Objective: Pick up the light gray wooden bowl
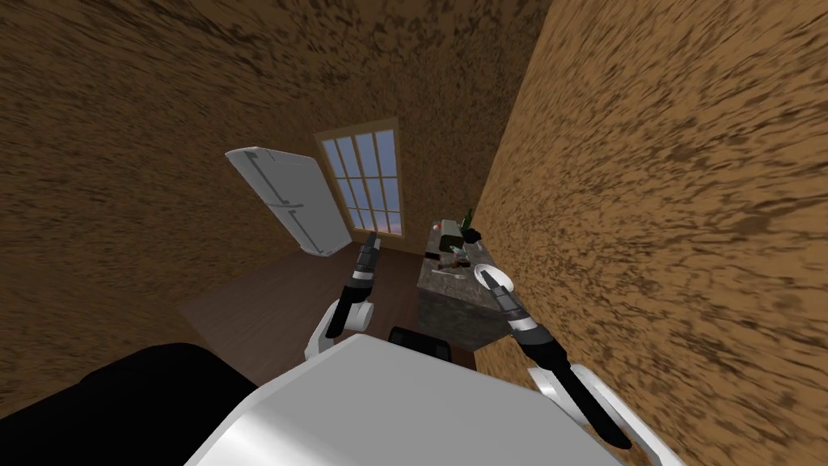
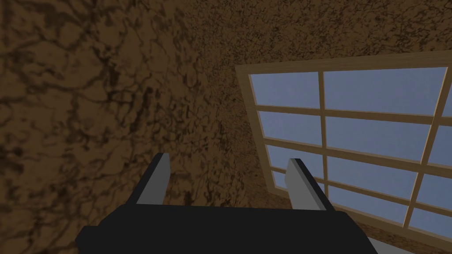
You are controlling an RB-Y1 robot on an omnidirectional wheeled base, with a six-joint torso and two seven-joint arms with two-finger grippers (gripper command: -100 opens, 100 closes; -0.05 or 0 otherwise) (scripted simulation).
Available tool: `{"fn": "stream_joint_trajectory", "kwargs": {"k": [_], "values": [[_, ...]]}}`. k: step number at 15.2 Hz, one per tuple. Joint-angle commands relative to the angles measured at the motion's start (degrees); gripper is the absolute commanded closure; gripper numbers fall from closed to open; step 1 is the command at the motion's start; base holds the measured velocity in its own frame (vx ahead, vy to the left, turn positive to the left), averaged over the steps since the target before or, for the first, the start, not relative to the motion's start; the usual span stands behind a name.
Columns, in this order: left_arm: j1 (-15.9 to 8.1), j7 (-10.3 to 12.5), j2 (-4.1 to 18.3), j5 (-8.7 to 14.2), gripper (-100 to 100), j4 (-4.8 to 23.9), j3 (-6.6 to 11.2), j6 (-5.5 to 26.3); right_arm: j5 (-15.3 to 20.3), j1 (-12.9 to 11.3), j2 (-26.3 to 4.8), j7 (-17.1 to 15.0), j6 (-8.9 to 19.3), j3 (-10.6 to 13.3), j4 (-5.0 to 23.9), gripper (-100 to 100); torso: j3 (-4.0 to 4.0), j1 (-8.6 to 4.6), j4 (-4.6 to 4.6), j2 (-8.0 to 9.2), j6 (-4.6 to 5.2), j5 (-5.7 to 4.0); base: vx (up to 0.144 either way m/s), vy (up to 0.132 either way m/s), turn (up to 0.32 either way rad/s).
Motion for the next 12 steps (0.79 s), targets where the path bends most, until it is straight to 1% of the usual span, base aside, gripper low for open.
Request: {"fn": "stream_joint_trajectory", "kwargs": {"k": [1, 2, 4, 5, 7, 8, 10, 11, 12], "values": [[0.0, 0.0, 0.0, 0.0, 0, 0.0, 0.0, 0.0, 0.2, 0.3, -2.4, 0.1, -0.1, -0.2, 0.4, -100, 0.0, 0.0, 0.0, 0.0, 0.0, 0.0, 0.011, 0.094, 0.005], [0.0, 0.0, 0.0, 0.0, 0, 0.0, 0.0, 0.0, 1.1, 0.4, -3.9, 0.5, -0.5, -0.1, 2.7, -100, 0.0, -0.05, 0.0, -0.01, 0.01, 0.0, 0.012, 0.112, 0.033], [0.0, 0.0, 0.0, 0.0, 0, 0.0, 0.0, 0.0, 1.1, 0.4, -6.0, 0.5, -0.5, -0.1, 2.7, -100, -0.01, 0.02, -0.01, -0.02, 0.0, 0.0, 0.003, 0.116, 0.024], [0.0, 0.0, 0.0, 0.0, 0, 0.0, 0.0, 0.0, 2.1, 0.5, -7.6, 1.0, -0.9, 0.0, 5.0, -100, 0.0, -0.03, 0.0, 0.01, 0.01, 0.0, -0.003, 0.104, 0.038], [0.0, 0.0, 0.0, 0.0, 0, 0.0, 0.0, 0.0, 2.1, 0.5, -9.7, 1.0, -0.9, 0.0, 5.0, -100, 0.01, -0.02, 0.0, 0.01, 0.0, 0.0, 0.001, 0.104, 0.026], [0.0, 0.0, 0.0, 0.0, 0, 0.0, 0.0, 0.0, 3.1, 0.6, -11.5, 1.5, -1.2, 0.2, 7.4, -100, 0.01, -0.07, 0.01, 0.03, 0.01, 0.0, 0.004, 0.116, 0.038], [0.0, 0.0, 0.0, 0.0, 0, 0.0, 0.0, 0.0, 3.1, 0.6, -13.5, 1.5, -1.2, 0.2, 7.4, -100, 0.0, 0.01, 0.0, 0.0, 0.0, 0.01, 0.008, 0.111, 0.023], [0.0, 0.0, 0.0, 0.0, 0, 0.0, 0.0, 0.0, 4.1, 0.7, -15.0, 2.0, -1.6, 0.3, 9.8, -100, 0.0, -0.05, 0.0, 0.0, 0.0, 0.0, 0.003, 0.113, 0.048], [0.0, 0.0, 0.0, 0.0, 0, 0.0, 0.0, 0.0, 4.1, 0.7, -16.2, 2.0, -1.6, 0.3, 9.8, -100, 0.0, -0.03, 0.0, 0.0, -0.01, -0.01, 0.008, 0.136, 0.051]]}}
